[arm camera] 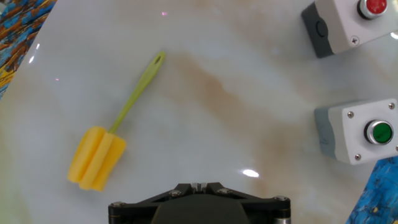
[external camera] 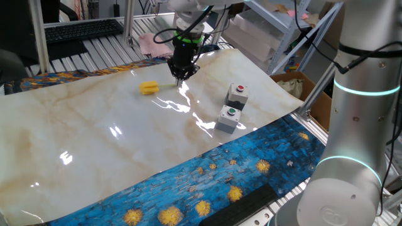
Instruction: Scrub the table with a brush
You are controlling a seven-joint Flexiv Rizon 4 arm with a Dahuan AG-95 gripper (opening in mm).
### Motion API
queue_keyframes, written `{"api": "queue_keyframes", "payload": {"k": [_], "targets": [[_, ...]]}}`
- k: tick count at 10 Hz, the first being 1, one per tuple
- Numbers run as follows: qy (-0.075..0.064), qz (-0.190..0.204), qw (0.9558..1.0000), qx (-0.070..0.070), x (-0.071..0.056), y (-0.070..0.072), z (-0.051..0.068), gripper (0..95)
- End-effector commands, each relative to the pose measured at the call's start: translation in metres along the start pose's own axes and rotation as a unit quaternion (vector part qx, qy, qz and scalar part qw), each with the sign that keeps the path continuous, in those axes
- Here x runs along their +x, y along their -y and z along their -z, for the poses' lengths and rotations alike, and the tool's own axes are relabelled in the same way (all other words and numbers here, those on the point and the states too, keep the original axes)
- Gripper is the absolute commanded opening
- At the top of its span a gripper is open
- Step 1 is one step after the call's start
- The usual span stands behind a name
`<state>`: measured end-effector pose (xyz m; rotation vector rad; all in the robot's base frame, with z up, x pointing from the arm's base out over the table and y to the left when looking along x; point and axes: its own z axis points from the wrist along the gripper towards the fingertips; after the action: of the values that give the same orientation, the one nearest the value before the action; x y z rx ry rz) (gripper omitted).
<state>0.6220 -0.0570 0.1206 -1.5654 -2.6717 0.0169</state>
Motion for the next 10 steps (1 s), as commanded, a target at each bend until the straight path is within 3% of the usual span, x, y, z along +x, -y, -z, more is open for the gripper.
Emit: {"api": "queue_keyframes", "payload": {"k": [1,4,10], "targets": [[0.002,-0.021,0.9998,0.002,0.001,0.001,0.000,0.0],[0.015,-0.041,0.9990,0.011,-0.002,-0.008,-0.003,0.0],[0.014,-0.066,0.9977,0.008,-0.026,-0.037,-0.014,0.0]]}}
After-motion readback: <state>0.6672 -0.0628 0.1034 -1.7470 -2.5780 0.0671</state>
